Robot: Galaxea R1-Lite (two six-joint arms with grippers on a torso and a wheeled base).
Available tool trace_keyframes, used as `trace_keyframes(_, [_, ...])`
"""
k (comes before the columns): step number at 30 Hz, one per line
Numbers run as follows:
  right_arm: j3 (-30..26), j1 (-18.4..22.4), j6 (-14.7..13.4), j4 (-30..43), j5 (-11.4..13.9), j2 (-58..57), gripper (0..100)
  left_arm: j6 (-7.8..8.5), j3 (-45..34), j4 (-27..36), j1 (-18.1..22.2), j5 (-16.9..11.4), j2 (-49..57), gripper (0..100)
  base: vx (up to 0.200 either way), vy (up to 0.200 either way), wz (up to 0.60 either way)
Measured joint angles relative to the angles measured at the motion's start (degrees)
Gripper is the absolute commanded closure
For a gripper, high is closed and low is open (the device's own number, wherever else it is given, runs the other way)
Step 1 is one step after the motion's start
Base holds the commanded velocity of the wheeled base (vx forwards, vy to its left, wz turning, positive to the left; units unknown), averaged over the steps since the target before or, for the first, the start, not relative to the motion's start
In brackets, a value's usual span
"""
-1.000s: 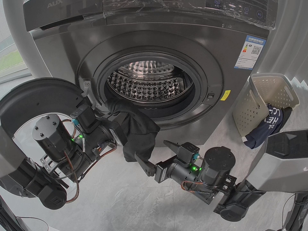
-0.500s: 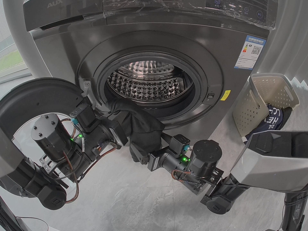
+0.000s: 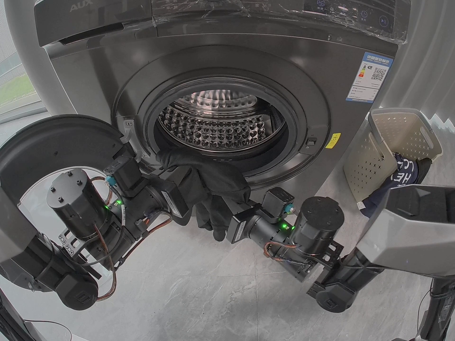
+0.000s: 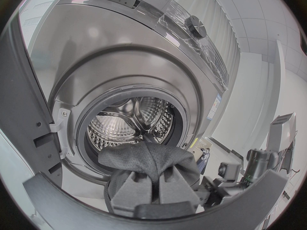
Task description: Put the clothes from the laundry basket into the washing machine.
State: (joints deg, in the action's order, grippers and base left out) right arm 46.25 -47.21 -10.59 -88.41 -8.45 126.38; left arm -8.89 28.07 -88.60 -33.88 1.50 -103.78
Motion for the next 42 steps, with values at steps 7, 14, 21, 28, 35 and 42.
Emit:
trace_keyframes(7, [-6.46,-0.28,-0.11,0.02,0.54,-7.06,100,-1.37,-0.33,0.04,0.52,-0.17,-0.46,100,0.0,0.0,0.0])
trace_keyframes(14, [-9.44,-0.35,-0.35,0.06,0.93,-12.32,100,-2.28,-1.38,0.04,1.68,-2.04,-0.72,0,0.0,0.0,0.0])
trace_keyframes(21, [-9.63,-0.39,-0.46,0.05,0.9,-14.34,100,-2.33,-1.6,0.06,2.57,-1.79,-0.94,0,0.0,0.0,0.0])
trace_keyframes(28, [-9.11,0.35,-0.6,0.05,0.79,-15.54,100,-1.87,-5.06,0.02,1.79,-3.02,-1.46,0,0.0,0.0,0.0])
trace_keyframes(35, [-7.97,0.74,-0.82,0.02,0.05,-16.24,100,-1.12,-10.13,-0.07,0.74,-5.4,-3.22,0,0.0,0.0,0.0])
trace_keyframes(42, [-6.45,0.91,-0.9,0.02,0.02,-16.4,100,-0.79,-13.3,-0.07,0.01,-7.08,-5.57,0,0.0,0.0,0.0])
